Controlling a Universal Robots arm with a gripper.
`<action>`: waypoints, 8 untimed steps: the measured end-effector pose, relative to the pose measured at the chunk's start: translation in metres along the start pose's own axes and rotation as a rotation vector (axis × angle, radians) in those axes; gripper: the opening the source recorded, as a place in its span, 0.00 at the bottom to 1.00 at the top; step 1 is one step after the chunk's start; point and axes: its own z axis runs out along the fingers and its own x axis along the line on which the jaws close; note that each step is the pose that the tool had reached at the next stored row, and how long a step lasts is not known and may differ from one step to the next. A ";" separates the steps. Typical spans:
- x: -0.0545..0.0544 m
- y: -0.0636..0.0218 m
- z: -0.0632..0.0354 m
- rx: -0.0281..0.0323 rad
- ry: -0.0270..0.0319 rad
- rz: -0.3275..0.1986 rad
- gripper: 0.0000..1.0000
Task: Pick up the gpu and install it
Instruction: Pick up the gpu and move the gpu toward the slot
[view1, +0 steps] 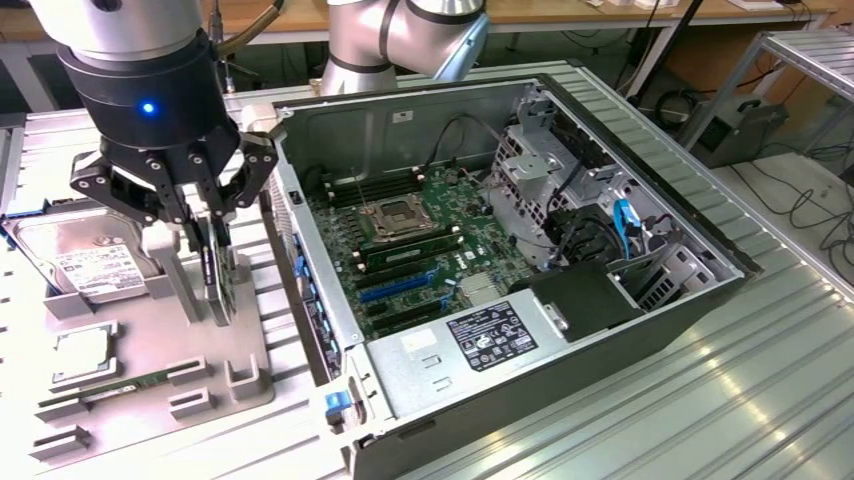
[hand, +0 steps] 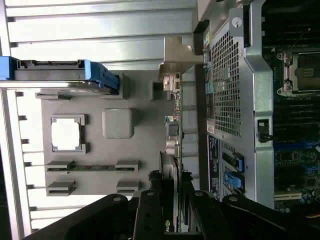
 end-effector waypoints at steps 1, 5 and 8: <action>0.000 0.0000 -0.0003 0.0000 0.0000 0.000 0.26; 0.000 0.0000 -0.0014 0.0000 0.0000 0.000 0.26; 0.000 0.0000 -0.0024 0.0000 0.0000 0.000 0.26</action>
